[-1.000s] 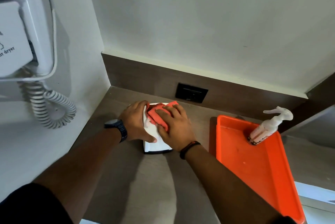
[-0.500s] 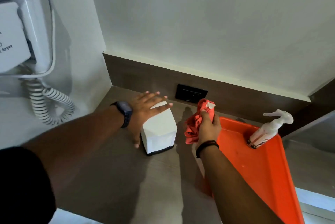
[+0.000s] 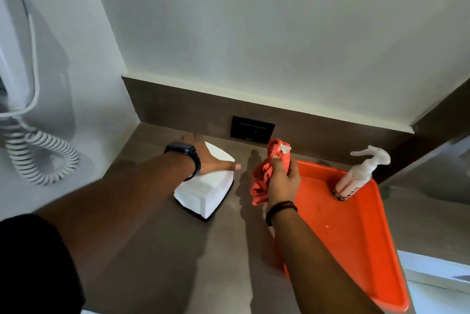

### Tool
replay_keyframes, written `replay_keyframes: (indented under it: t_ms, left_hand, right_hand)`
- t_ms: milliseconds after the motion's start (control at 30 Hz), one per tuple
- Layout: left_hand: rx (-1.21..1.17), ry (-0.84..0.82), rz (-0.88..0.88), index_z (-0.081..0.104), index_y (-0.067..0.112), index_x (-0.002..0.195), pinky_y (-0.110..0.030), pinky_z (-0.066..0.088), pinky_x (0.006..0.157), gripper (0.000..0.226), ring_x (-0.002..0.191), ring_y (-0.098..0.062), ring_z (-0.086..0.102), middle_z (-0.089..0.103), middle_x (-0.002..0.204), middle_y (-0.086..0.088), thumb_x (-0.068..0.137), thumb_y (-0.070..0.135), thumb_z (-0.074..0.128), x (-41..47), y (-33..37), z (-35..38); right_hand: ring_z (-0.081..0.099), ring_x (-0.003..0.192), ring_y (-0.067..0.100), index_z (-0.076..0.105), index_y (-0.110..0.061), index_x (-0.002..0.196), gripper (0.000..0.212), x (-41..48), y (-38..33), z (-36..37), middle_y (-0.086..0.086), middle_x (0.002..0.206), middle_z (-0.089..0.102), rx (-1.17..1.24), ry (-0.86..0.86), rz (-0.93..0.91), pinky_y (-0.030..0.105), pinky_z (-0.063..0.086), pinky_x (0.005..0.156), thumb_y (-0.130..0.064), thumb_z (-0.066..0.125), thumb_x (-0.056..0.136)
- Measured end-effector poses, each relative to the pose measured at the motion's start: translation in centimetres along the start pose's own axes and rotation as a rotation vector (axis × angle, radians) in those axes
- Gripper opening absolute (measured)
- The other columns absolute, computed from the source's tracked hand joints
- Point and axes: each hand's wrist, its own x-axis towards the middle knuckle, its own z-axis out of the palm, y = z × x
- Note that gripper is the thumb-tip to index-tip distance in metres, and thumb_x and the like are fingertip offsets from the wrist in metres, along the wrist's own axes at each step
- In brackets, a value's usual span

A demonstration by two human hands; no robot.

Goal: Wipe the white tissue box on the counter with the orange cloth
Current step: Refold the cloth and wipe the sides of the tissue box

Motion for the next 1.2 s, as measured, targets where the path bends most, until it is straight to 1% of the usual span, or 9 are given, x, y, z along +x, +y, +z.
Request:
replay_keyframes:
  t_ms: [100,200,300,400,533,700,867,1100,1200]
  left_hand:
    - [0.296,-0.038,0.439,0.002,0.036,0.144,-0.058,0.013,0.116,0.154,0.144,-0.03,0.01,0.011,0.159,-0.003,0.013,0.1,0.048,1.3,-1.8,-1.3]
    - [0.462,-0.111,0.651,-0.001,0.035,0.144,-0.053,0.01,0.117,0.152,0.144,-0.027,0.009,0.013,0.158,0.001,0.018,0.086,0.067,1.9,-2.9,-1.3]
    - [0.409,-0.103,0.66,0.014,0.033,0.14,-0.046,0.031,0.112,0.138,0.132,-0.025,0.034,0.034,0.147,0.0,0.021,0.073,0.072,2.1,-2.9,-0.2]
    - [0.331,-0.014,0.663,0.029,0.033,0.128,-0.037,0.043,0.099,0.122,0.115,-0.02,0.048,0.047,0.128,0.004,0.021,0.071,0.071,2.3,-2.9,0.2]
    - [0.345,0.055,0.703,0.028,0.028,0.132,-0.043,0.038,0.106,0.125,0.121,-0.022,0.043,0.046,0.13,0.003,0.023,0.073,0.069,2.9,-3.5,1.3]
    - [0.289,0.097,0.656,0.026,0.032,0.128,-0.044,0.042,0.102,0.124,0.12,-0.024,0.043,0.046,0.129,0.002,0.019,0.069,0.07,3.1,-3.8,2.3]
    - [0.329,0.118,0.657,0.027,0.028,0.131,-0.046,0.04,0.104,0.125,0.121,-0.025,0.045,0.047,0.133,-0.002,0.023,0.074,0.071,3.8,-3.9,2.7]
    - [0.343,0.232,0.751,0.036,0.013,0.132,-0.055,0.041,0.103,0.12,0.119,-0.04,0.051,0.054,0.131,-0.018,0.032,0.072,0.065,3.9,-4.4,3.3]
    - [0.345,0.203,0.741,0.034,0.018,0.133,-0.049,0.04,0.105,0.119,0.122,-0.034,0.048,0.052,0.132,-0.011,0.033,0.069,0.071,3.8,-4.3,3.1]
  right_hand:
    - [0.068,0.079,0.031,0.065,-0.021,0.105,0.014,-0.6,0.5,0.3,0.005,0.087,0.071,-0.001,0.014,0.015,0.052,0.06,0.078,-0.021,0.059,0.092]
    - [0.066,0.05,0.012,0.062,-0.029,0.102,0.01,-1.1,1.6,0.4,-0.012,0.06,0.069,-0.051,-0.007,0.064,0.03,0.057,0.048,-0.026,0.058,0.094]
    - [0.067,0.055,0.004,0.062,-0.03,0.104,0.011,-2.8,2.6,1.1,-0.015,0.062,0.069,-0.065,-0.038,0.047,0.022,0.056,0.049,-0.026,0.059,0.094]
    - [0.067,0.107,0.013,0.062,-0.031,0.119,0.022,-4.4,3.8,3.0,-0.014,0.107,0.073,0.03,-0.135,-0.017,0.017,0.055,0.086,-0.028,0.054,0.099]
    - [0.032,0.145,0.011,0.026,-0.035,0.151,0.055,-5.7,6.0,5.6,-0.006,0.159,0.033,-0.147,-0.255,-0.032,0.039,0.023,0.122,-0.052,0.03,0.1]
    - [0.036,0.144,0.026,0.024,-0.037,0.151,0.058,-5.3,7.5,6.6,0.002,0.159,0.036,-0.167,-0.185,0.269,0.053,0.026,0.121,-0.06,0.022,0.098]
    - [0.033,0.146,0.017,0.025,-0.038,0.151,0.062,-6.7,7.4,6.0,-0.002,0.159,0.036,-0.186,-0.217,-0.018,0.045,0.026,0.122,-0.063,0.03,0.094]
    - [0.035,0.145,0.021,0.033,-0.037,0.148,0.058,-7.0,6.0,6.7,-0.002,0.156,0.041,-0.177,-0.2,-0.05,0.05,0.029,0.12,-0.06,0.033,0.095]
    - [0.034,0.146,0.019,0.033,-0.034,0.15,0.052,-6.6,6.1,6.5,-0.002,0.158,0.038,-0.15,-0.194,-0.031,0.048,0.027,0.122,-0.051,0.036,0.1]
